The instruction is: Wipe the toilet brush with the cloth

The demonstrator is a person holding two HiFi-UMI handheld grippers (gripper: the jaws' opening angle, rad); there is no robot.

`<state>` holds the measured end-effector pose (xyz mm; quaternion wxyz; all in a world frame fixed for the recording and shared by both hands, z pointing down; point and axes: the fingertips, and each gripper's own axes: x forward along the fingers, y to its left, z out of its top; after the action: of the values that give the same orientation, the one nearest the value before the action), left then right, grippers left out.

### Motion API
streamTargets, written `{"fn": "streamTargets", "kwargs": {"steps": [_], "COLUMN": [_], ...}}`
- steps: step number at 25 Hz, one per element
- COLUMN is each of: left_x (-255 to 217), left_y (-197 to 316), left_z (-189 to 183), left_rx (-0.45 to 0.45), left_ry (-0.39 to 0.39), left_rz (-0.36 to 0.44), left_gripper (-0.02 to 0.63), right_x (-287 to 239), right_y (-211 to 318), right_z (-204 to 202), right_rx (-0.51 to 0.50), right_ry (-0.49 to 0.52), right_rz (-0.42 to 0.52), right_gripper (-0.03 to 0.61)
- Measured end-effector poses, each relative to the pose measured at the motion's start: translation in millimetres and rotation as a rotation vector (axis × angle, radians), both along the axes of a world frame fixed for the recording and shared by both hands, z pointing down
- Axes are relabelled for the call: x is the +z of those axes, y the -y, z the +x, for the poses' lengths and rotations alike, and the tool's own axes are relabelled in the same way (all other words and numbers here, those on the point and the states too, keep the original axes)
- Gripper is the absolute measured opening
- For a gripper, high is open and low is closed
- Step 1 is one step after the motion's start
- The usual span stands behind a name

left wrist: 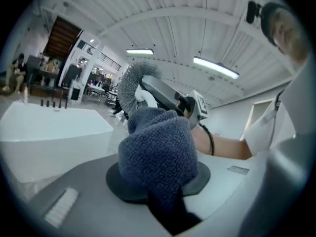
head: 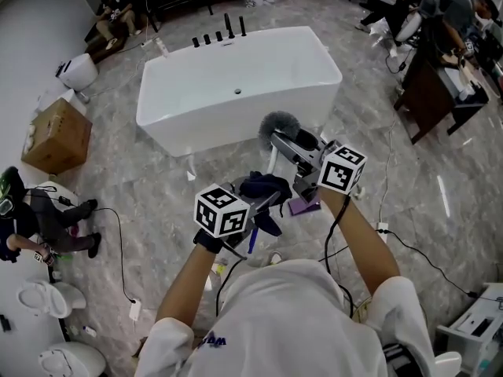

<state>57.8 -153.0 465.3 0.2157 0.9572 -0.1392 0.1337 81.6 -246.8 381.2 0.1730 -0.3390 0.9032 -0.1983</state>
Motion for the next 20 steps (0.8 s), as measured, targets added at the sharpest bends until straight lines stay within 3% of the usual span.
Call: {"fn": "streamTargets", "kwargs": {"steps": [6, 13, 16, 20], "left_x": [-3, -24, -19, -13], "left_y": [-12, -29, -29, -19], "left_z": [7, 15, 16, 10], "left_rx": [0.088, 0.218, 0.204, 0.125], "left_ry": [0.004, -0.193, -0.184, -0.12], "left_rz": [0.024, -0.132, -0.156, -0.107], "left_gripper": [0.1, 0.115, 0.102, 0.088], "right_x": [-1, 6, 8, 5], "right_y": [-11, -14, -15, -11], "right_z": [-9, -19, -22, -20], "right_rx": [-0.066, -0.135, -0.12, -0.061], "right_ry": [0.052, 0.168, 0.124, 0.051], "right_rz": [0.006, -0.037, -0.026, 0.005], "right_gripper": [0.202, 0.199, 0.199, 0.199]}}
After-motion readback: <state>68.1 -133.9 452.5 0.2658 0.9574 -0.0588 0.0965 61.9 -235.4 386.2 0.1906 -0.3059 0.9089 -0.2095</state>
